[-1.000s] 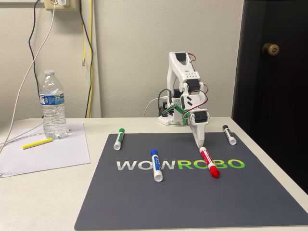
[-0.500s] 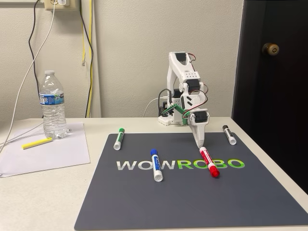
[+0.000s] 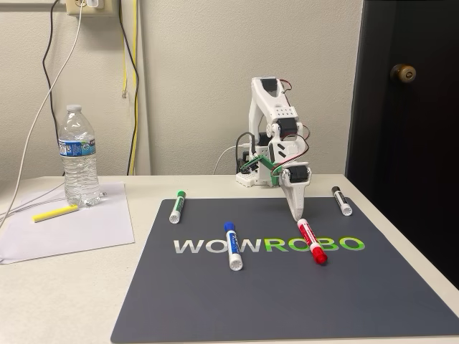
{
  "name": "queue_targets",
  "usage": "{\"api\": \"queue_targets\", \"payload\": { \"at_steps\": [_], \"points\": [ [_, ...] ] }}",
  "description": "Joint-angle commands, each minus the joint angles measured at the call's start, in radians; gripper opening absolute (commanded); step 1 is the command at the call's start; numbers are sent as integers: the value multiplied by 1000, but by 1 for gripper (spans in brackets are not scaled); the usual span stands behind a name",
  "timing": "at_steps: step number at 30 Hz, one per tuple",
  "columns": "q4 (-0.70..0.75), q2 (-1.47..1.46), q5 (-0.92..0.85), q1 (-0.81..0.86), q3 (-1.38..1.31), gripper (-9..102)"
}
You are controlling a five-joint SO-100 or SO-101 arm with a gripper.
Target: Pick up the red marker.
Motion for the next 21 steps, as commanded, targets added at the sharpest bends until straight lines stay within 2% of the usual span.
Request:
{"api": "queue_targets", "payload": {
  "at_steps": [1, 10, 14, 21],
  "points": [
    [-6, 25, -2, 11, -35, 0],
    [34, 80, -2, 28, -40, 0],
    [144, 114, -34, 46, -110, 0],
    [318, 114, -276, 64, -296, 0]
  ]
}}
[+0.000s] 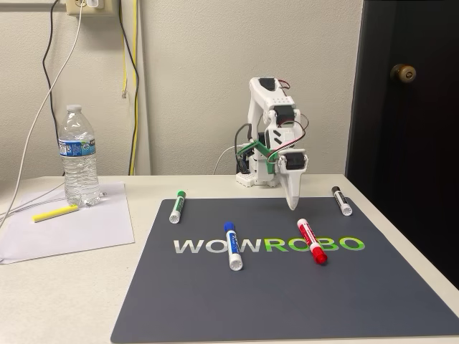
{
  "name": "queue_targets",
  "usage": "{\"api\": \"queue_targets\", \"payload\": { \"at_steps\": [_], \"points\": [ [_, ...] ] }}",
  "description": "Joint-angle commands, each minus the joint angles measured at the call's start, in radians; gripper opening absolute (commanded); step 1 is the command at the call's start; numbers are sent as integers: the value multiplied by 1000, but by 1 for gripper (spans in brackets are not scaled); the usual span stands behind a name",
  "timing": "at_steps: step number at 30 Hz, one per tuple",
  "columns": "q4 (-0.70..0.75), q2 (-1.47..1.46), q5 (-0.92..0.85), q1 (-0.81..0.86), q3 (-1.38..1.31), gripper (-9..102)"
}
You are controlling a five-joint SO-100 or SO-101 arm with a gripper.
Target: Pick up the red marker.
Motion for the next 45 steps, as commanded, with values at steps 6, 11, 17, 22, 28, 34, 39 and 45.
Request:
{"api": "queue_targets", "payload": {
  "at_steps": [6, 11, 17, 22, 28, 34, 39, 45],
  "points": [
    [121, -21, -212, -8, -252, 0],
    [276, -209, -379, -21, -543, 0],
    [319, -311, -611, -20, -695, 0],
    [396, -436, -824, -29, -828, 1],
    [466, -571, -963, -37, -917, 9],
    [474, -632, -1022, -28, -917, 25],
    [434, -658, -1058, -25, -917, 25],
    [380, -709, -1078, -25, -917, 30]
  ]
}}
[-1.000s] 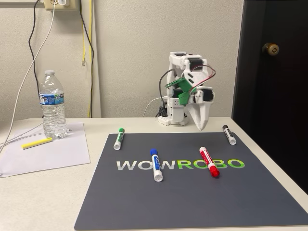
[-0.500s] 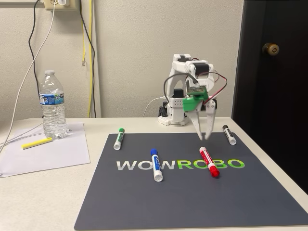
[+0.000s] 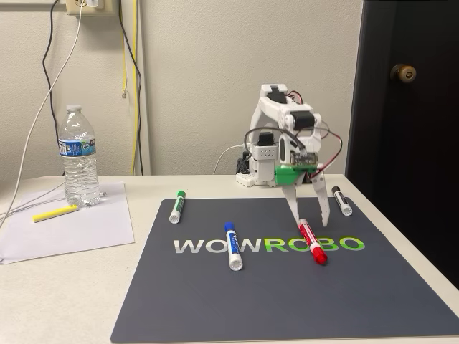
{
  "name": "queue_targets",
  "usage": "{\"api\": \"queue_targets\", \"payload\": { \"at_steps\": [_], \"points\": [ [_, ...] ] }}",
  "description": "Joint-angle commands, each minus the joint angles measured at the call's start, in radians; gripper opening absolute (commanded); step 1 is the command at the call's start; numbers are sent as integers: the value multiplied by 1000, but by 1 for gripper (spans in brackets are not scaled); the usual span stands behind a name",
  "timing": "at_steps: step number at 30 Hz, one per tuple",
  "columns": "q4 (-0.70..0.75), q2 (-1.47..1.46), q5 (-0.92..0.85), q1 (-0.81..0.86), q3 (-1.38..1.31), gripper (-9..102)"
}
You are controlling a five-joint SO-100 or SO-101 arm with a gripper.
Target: Pick up the red marker.
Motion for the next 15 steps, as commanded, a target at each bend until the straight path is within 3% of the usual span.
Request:
{"api": "queue_targets", "payload": {
  "at_steps": [1, 15],
  "points": [
    [-29, 2, -17, 3, -43, 31],
    [-77, -66, -41, 3, -43, 30]
  ]
}}
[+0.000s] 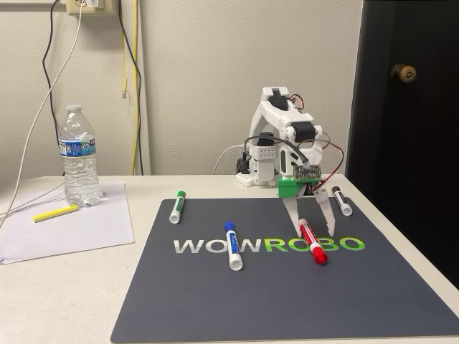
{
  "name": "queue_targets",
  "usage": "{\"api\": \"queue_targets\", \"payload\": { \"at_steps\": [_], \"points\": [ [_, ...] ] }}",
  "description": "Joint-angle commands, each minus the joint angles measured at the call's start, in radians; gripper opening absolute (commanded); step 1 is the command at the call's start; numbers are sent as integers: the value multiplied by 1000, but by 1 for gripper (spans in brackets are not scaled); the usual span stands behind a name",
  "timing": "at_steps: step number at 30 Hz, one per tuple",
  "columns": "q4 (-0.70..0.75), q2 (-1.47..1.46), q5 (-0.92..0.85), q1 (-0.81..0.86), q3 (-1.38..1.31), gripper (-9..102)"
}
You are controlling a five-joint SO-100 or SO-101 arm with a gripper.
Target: Pick up the red marker.
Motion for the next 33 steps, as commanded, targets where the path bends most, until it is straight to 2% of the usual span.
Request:
{"api": "queue_targets", "payload": {
  "at_steps": [1, 13, 27, 33],
  "points": [
    [-17, 11, -8, 2, -43, 28],
    [-75, -18, 26, -18, -43, 9],
    [-78, -28, 40, -23, -43, 4],
    [-44, 11, 127, -35, -43, 4]
  ]
}}
